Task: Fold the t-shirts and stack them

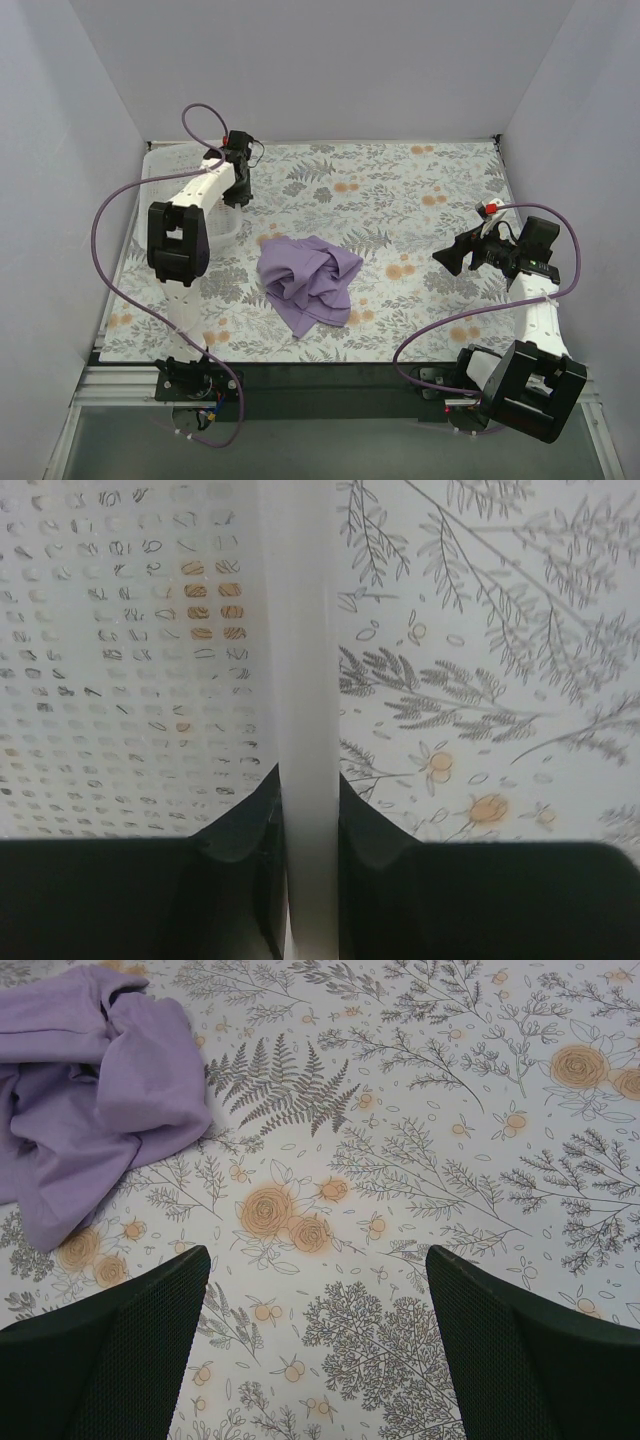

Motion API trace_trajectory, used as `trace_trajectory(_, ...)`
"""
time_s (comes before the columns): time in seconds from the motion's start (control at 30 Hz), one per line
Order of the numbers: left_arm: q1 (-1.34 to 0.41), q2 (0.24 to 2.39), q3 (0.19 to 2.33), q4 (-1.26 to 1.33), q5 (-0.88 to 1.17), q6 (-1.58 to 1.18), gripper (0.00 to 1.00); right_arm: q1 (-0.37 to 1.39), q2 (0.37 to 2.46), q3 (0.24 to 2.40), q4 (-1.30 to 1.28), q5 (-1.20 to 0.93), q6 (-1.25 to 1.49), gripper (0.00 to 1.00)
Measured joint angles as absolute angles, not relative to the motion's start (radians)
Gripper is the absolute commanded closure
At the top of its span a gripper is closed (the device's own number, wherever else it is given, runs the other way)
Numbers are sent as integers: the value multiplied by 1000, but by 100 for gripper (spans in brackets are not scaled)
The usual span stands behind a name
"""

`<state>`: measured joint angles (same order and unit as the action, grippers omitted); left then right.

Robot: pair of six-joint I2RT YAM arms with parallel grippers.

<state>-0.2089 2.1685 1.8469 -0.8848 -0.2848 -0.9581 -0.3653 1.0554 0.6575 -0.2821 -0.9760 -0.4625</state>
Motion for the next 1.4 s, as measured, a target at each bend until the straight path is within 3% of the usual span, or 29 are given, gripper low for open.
trace_trajectory(0.23,-183,2115,1755,-787,-220,-680,100,-365,1055,657,-282,-976,-463,5)
trace_trajectory(0.5,-88,2134,1786,-757,-151,-584,96,-365,1055,657,-282,-979,-463,5)
trace_trajectory(0.53,-76,2140,1796,-753,-150,-583,93,-365,1055,657,-282,-979,-463,5)
trace_trajectory(0.57,-68,2147,1804,-750,-149,-584,81,-365,1055,657,-282,-979,-463,5)
trace_trajectory(0.6,-62,2154,1814,-750,-149,-585,75,-365,1055,657,-282,-980,-463,5)
trace_trajectory(0.7,-61,2159,1824,-743,-130,-602,37,-365,1055,657,-282,-985,-463,5)
trace_trajectory(0.77,-68,2157,1831,-735,-120,-626,33,-365,1055,657,-284,-996,-468,5)
trace_trajectory(0.8,-71,2151,1831,-725,-116,-638,16,-365,1055,657,-289,-1005,-476,5)
trace_trajectory(0.83,-75,2140,1826,-715,-110,-644,13,-365,1055,657,-295,-1018,-485,5)
trace_trajectory(0.93,-82,2016,1713,-622,-78,-700,11,-341,1061,658,-337,-1058,-540,5)
trace_trajectory(1.0,-82,1850,1562,-553,-22,-748,4,-293,1077,660,-373,-1072,-582,6)
trace_trajectory(1.23,-64,1129,1086,-309,384,-987,24,4,1242,766,-492,-1008,-649,13)
trace_trajectory(1.4,-196,992,859,-332,522,-1158,29,176,1392,944,-494,-900,-590,14)
